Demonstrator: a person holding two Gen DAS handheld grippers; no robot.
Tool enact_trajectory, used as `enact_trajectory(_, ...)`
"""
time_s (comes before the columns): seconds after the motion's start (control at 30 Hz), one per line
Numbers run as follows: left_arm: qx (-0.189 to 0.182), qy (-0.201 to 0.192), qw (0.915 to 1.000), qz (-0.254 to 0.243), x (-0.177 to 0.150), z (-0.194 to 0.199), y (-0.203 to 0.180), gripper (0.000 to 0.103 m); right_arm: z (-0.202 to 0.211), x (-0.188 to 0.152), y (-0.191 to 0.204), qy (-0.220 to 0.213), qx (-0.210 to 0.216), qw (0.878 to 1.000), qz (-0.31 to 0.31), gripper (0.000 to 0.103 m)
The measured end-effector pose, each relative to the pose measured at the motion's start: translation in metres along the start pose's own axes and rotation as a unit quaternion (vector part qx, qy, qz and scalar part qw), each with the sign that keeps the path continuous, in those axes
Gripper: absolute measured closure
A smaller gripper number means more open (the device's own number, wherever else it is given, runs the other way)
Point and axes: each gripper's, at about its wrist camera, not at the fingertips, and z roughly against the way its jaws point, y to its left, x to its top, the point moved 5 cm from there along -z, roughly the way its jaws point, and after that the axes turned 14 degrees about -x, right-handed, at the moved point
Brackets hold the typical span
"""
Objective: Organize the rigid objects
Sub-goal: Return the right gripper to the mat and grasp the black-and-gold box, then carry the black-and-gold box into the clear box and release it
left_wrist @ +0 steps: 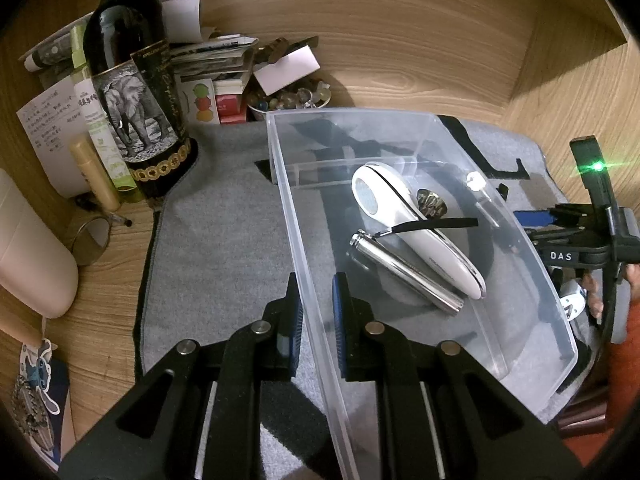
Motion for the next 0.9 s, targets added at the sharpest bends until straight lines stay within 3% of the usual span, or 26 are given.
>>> enact_trajectory(0.13,0.000,0.000,1.0000,0.001,0.000,0.000,-0.001,0.090,0.005,0.001,0.001,-0.013,-0.002,1.000,0.007,0.081)
enact_trajectory(0.5,0.000,0.001,1.0000,0.002,0.000,0.000,-0.002,0.090,0.050,0.004,-0.010,-0.070,-0.014,0.997,-0.012,0.081)
enact_trajectory(0.9,0.001,0.000,1.0000,0.002,0.001,0.000,-0.003,0.090,0.103,0.033,0.008,-0.155,-0.011,0.988,-0.002,0.081)
